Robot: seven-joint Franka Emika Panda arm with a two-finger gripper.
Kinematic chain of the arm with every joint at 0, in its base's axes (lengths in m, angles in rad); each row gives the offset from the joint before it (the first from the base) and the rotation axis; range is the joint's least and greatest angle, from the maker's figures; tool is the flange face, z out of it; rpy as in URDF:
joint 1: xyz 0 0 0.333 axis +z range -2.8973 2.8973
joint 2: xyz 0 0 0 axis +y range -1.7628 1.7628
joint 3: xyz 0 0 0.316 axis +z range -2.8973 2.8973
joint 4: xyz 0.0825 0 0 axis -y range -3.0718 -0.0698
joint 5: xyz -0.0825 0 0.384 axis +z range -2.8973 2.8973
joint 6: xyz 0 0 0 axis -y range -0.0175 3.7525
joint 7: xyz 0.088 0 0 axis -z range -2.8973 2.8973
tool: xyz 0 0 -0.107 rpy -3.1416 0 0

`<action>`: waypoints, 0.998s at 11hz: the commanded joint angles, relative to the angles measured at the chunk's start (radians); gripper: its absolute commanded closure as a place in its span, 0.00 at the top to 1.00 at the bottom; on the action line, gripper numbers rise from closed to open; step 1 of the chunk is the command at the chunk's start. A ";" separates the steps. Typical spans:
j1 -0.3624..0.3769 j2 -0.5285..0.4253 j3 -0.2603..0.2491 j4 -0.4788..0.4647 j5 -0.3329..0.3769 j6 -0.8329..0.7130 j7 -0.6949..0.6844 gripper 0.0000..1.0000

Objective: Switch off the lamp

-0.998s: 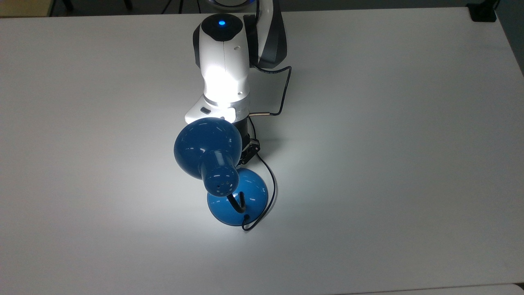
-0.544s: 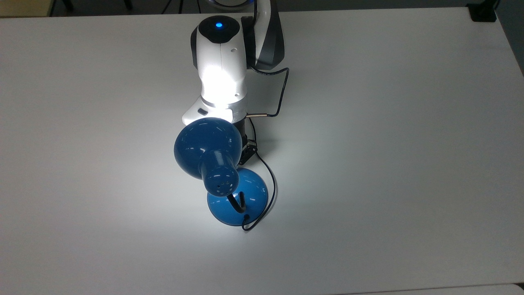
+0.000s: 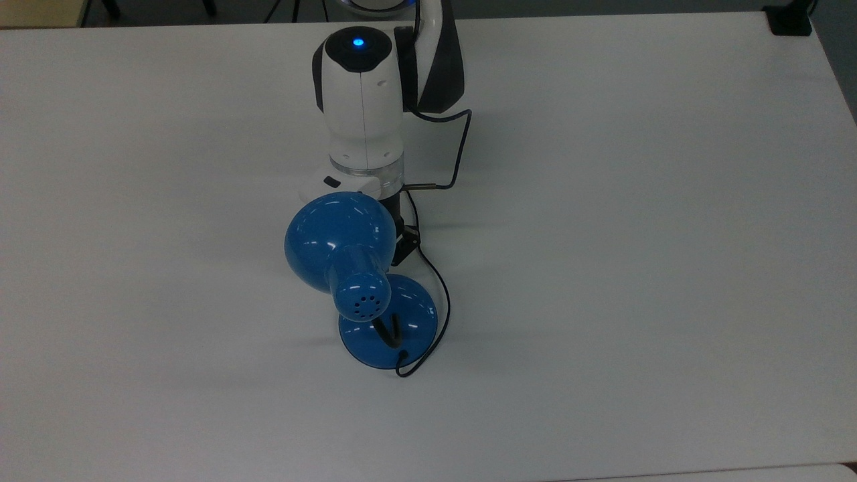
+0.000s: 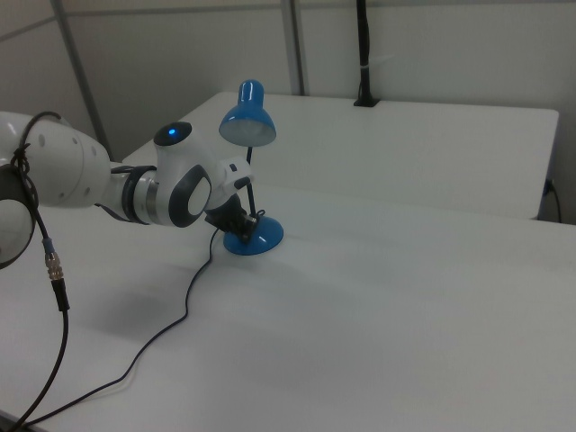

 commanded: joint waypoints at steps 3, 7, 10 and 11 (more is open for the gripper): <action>-0.016 -0.142 0.018 -0.059 0.011 -0.327 0.003 0.04; -0.015 -0.306 0.018 -0.048 0.013 -0.633 0.024 0.10; -0.015 -0.389 0.009 0.057 0.003 -0.912 0.056 0.17; -0.015 -0.415 0.006 0.091 -0.001 -0.976 0.056 0.31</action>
